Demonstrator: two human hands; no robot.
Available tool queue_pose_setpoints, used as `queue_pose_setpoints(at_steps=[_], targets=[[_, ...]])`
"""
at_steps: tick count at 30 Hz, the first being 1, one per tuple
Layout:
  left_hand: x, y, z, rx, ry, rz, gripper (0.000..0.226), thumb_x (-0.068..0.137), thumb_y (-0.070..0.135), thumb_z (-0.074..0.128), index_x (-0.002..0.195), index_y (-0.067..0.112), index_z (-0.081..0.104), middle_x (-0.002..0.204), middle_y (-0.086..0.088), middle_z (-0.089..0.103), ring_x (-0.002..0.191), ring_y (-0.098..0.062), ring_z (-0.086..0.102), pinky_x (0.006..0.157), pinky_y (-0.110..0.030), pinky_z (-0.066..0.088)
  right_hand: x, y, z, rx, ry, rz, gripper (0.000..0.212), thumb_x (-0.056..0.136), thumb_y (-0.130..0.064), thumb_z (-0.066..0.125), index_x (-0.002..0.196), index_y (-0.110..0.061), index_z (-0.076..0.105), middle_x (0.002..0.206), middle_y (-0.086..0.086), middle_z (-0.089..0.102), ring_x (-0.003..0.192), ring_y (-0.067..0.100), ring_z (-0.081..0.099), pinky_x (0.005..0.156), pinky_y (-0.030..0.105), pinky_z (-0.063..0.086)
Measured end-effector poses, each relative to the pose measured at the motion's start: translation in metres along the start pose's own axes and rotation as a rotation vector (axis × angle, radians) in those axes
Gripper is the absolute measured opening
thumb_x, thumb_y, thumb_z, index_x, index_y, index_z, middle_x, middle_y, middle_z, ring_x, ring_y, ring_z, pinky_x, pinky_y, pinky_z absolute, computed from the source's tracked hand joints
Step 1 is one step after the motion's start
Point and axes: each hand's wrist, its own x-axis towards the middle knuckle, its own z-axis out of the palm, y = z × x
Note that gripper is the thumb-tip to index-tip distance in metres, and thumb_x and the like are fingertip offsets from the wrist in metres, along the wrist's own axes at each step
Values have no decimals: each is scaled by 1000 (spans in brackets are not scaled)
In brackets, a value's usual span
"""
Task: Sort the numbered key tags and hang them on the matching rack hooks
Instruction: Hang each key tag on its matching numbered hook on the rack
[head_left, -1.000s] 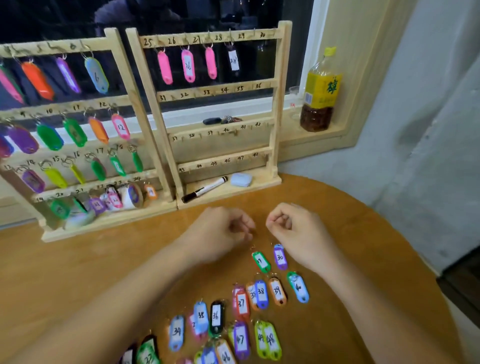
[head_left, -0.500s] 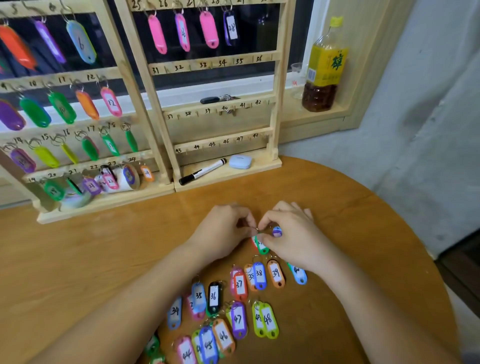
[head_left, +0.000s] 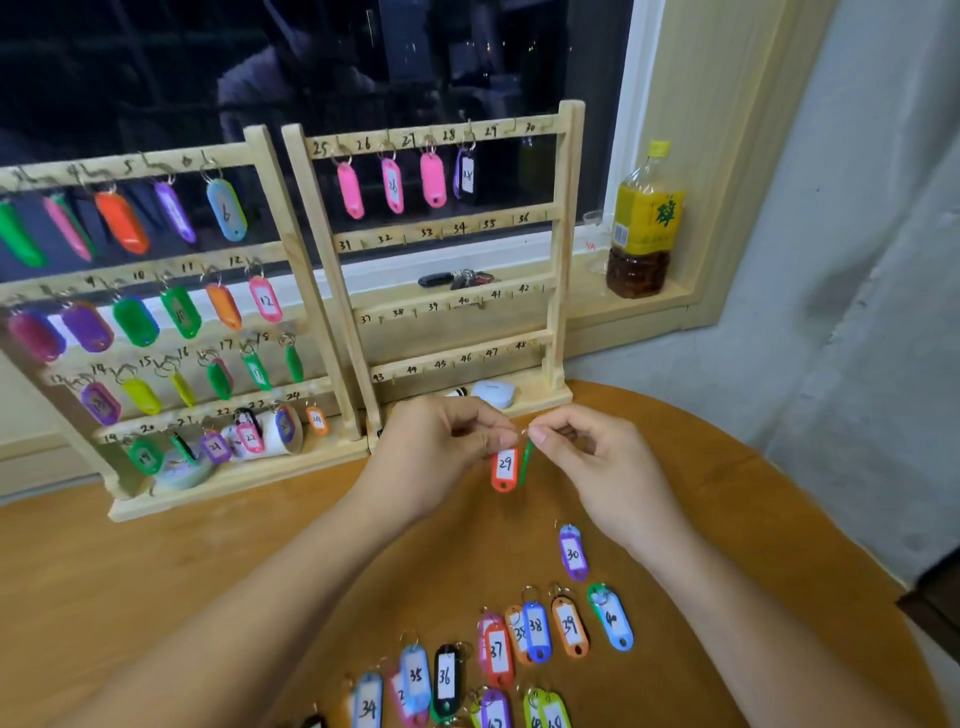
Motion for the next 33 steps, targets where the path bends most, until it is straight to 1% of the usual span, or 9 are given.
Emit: queue_pose_setpoints(at_steps=[2,4,7,13,16,20,23,28,33], targets=[[11,14,-14,40,20,34,7,95,24,79,99,26,85,86,8,81,76,-10,73,69,-29,59,21,-12,-7,-14,33,-32,11,103,-30,69,98,-28,78,96,-11,76,97,9,68,84,33,54],[23,31,-28,90,54,80,7,96,22,78,101,23,84,86,11,81,76,-2,73,68,-20,57,44,-29,-16,-42,78,-72,10,103,-30,69,99,-30,78,95,-15,75,95,4,67,79,22,49],[43,58,-50,106,116,116,3,95,20,80,93,23,79,82,12,80,77,1,75,71,-17,57,81,-59,-29,-74,157,-138,10,102,-31,70,99,-32,79,90,-19,73,89,-1,64,72,13,43],[87,103,-80,285,254,284,6,91,26,83,88,29,79,78,15,77,77,2,70,69,-11,48,150,-105,-44,-131,286,-249,10,101,-30,70,97,-29,80,90,-19,74,87,-4,65,77,19,50],[110,123,-89,320,309,320,7,92,30,82,86,30,79,78,13,76,79,-7,70,74,-24,55,179,-123,-48,-149,356,-275,12,100,-29,70,97,-26,81,88,-15,75,85,-1,66,78,22,52],[142,141,-102,389,363,335,6,92,35,82,88,30,81,76,12,75,70,0,67,76,-25,59,203,-139,-53,-145,436,-258,16,100,-29,66,94,-26,80,73,-10,72,75,3,68,73,25,53],[167,149,-105,438,399,333,7,93,37,81,93,30,82,80,12,74,64,1,63,68,-30,60,212,-143,-54,-170,405,-244,18,100,-27,64,92,-27,80,66,-8,70,68,3,66,68,25,52],[197,151,-106,535,438,296,9,92,42,80,92,33,80,83,15,72,81,-10,69,80,-37,62,219,-147,-51,-243,307,-206,24,105,-30,62,85,-29,75,63,-6,69,65,6,65,60,24,43],[210,152,-107,574,448,278,7,94,40,78,94,33,79,84,13,73,80,-10,69,80,-34,60,222,-149,-50,-192,267,-157,28,107,-27,57,85,-24,75,67,-6,67,67,13,60,66,30,43]])
